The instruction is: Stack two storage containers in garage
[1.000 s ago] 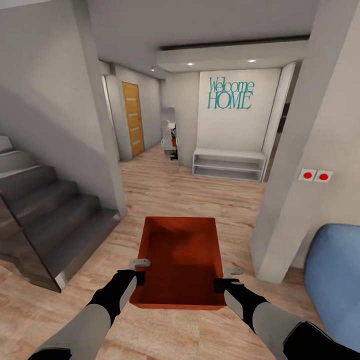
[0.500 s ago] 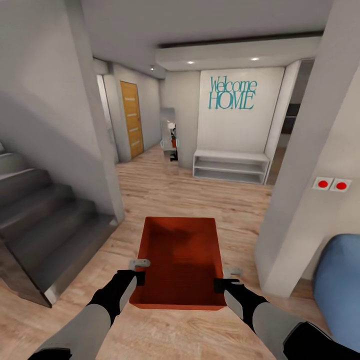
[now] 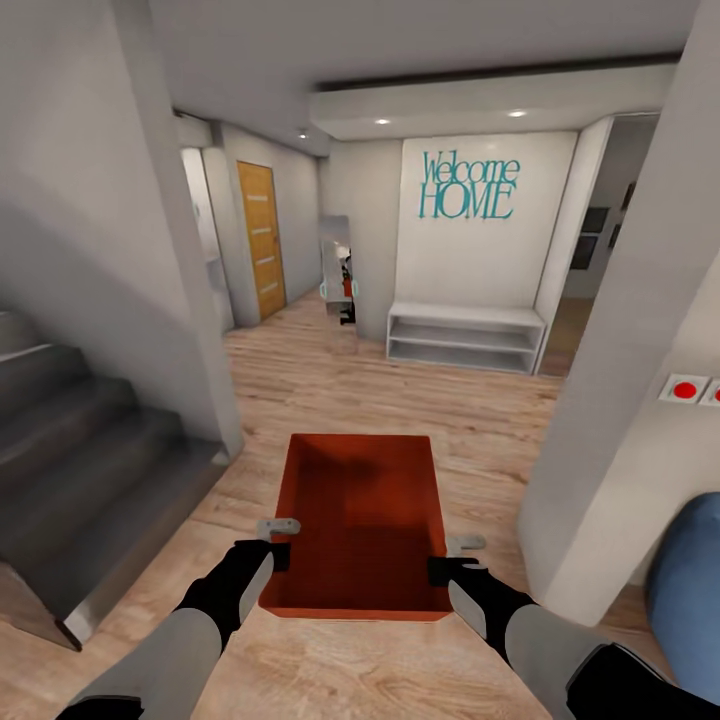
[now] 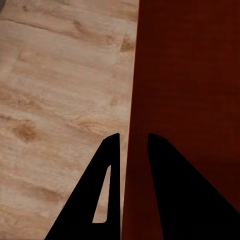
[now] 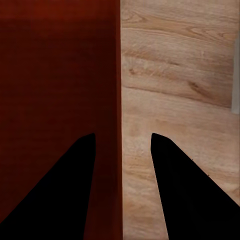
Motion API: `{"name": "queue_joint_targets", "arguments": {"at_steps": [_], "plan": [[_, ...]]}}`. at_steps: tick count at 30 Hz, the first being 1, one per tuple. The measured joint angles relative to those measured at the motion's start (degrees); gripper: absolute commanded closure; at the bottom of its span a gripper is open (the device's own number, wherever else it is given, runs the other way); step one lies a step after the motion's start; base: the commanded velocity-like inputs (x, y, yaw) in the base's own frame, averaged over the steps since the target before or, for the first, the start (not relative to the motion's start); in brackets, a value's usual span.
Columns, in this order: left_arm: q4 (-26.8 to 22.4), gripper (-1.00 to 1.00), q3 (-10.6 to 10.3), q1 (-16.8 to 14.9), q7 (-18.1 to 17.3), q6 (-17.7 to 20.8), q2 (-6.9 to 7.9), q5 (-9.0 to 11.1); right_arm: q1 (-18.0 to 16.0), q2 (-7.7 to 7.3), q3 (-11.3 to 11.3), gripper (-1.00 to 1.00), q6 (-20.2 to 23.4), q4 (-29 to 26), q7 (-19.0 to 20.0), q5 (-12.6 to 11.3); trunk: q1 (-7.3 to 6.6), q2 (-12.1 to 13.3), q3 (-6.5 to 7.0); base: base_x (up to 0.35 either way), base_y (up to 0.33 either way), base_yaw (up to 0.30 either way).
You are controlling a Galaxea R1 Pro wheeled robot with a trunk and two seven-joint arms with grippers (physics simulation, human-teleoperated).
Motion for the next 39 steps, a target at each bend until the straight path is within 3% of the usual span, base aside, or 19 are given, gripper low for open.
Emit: {"name": "queue_joint_targets", "arguments": {"at_steps": [39], "plan": [[0.4,1.0,0.1,0.0,0.0,0.0,0.01,0.1,0.0,-0.01,0.0,1.0,0.4,0.0,0.0,0.2,0.0,0.0,0.0,0.322,0.0,0.0]]}}
